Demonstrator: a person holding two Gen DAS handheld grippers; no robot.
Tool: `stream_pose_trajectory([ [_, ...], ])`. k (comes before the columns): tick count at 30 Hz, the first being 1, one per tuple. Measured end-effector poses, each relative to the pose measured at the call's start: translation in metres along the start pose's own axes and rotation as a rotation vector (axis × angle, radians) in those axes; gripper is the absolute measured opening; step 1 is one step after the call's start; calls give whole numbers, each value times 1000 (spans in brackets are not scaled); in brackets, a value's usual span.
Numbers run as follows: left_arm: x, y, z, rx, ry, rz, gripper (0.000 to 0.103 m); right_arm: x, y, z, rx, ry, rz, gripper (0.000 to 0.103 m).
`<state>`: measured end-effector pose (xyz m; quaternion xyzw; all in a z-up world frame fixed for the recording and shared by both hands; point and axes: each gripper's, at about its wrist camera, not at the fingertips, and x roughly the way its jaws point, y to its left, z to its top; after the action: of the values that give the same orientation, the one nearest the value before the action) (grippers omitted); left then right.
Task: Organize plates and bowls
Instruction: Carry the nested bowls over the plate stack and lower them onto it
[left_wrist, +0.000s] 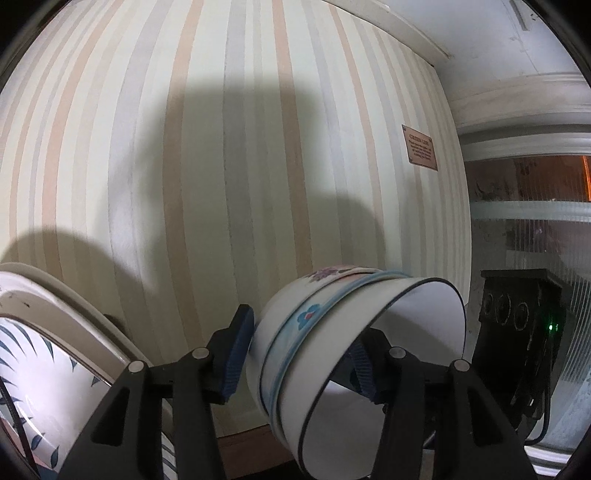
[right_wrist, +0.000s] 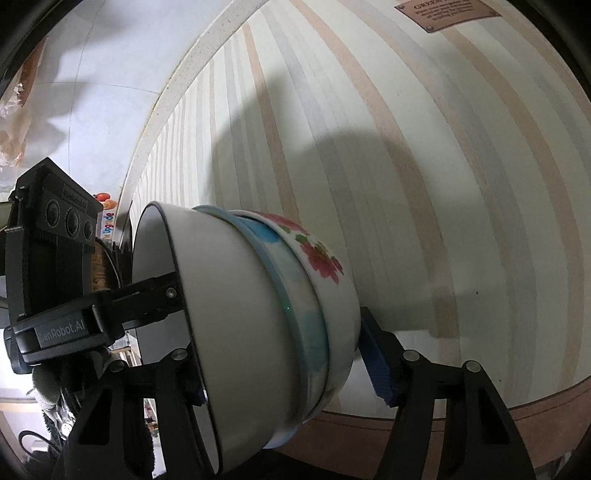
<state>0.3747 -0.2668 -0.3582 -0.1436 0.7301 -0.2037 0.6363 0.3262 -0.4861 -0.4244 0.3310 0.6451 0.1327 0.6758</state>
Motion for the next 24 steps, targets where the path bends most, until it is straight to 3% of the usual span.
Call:
stream_pose_trajectory([
  [12,-1,-12,5,3,1,40,48,-3,-2,1,21,4,18,67],
  [24,-32,-9,0,7,-21,57,48,-12,21,3,4,13,37,66],
])
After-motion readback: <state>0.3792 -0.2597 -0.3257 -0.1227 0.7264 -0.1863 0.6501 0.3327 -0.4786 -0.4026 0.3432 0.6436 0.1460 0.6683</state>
